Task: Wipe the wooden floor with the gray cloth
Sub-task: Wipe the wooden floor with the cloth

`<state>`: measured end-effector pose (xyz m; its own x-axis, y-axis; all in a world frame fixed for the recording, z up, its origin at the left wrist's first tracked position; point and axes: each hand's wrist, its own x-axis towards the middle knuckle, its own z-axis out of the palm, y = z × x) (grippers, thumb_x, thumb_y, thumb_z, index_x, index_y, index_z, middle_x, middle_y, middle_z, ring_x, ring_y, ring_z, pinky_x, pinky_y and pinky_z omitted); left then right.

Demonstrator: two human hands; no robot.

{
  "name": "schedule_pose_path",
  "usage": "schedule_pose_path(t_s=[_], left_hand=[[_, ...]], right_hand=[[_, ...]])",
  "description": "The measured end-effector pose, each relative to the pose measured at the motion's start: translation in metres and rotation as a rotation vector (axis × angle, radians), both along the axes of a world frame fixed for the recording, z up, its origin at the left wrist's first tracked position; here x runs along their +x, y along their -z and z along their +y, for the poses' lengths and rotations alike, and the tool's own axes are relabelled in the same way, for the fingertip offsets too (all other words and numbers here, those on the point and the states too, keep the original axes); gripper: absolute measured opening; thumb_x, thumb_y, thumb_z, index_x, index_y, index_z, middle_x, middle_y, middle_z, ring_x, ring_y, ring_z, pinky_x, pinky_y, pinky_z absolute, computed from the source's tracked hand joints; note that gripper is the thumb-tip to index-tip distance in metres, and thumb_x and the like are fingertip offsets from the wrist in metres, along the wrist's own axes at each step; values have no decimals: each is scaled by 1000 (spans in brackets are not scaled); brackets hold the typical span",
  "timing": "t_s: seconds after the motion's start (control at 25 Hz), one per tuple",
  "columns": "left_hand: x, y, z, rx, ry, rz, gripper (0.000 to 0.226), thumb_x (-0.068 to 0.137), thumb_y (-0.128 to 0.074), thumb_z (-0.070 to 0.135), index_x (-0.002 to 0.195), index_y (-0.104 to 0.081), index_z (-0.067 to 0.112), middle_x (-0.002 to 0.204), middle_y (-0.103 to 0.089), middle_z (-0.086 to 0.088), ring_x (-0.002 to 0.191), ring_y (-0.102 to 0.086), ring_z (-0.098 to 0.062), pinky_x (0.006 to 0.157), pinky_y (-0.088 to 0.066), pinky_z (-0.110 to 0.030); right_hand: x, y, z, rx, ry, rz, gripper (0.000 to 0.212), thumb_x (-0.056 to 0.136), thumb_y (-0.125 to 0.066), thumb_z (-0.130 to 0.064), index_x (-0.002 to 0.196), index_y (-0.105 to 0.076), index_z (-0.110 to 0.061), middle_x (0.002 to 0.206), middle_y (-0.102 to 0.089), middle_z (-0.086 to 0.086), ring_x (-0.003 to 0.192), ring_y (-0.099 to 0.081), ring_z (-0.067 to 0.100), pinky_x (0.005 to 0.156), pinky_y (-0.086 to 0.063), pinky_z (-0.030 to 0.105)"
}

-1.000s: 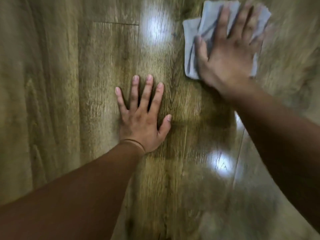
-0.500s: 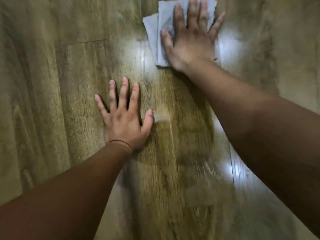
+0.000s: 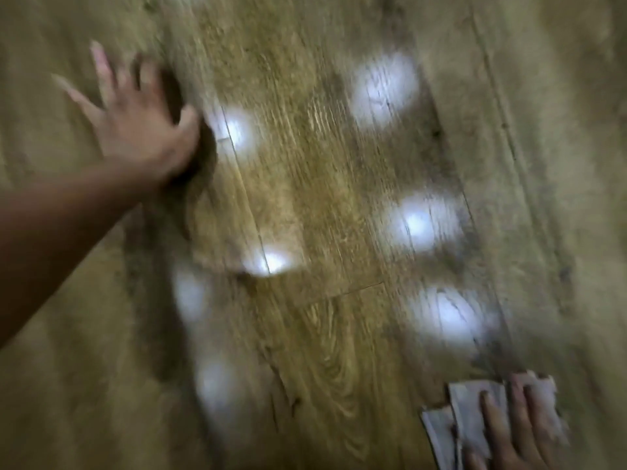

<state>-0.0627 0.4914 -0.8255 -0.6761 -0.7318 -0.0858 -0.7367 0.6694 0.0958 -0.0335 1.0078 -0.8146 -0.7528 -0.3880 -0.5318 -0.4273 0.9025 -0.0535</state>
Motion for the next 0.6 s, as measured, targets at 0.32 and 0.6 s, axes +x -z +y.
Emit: schedule_pose_path(t_s=[0.32, 0.6], left_hand=[[-76, 21, 47, -44, 148, -13, 75, 94, -17, 71, 157, -14, 30, 168, -9, -6, 153, -1, -42, 114, -2, -75], [-76, 13, 48, 6, 117, 37, 75, 91, -34, 67, 155, -28, 29, 166, -19, -5, 153, -9, -40, 114, -5, -74]], right_hand=[[-89, -1, -101, -13, -169, 164, 79, 84, -39, -47, 149, -26, -5, 152, -25, 35, 145, -17, 49, 115, -15, 63], [-222, 12, -288, -176, -363, 286, 77, 92, -27, -56, 154, -15, -12, 160, -5, 27, 149, -1, 42, 112, -8, 70]])
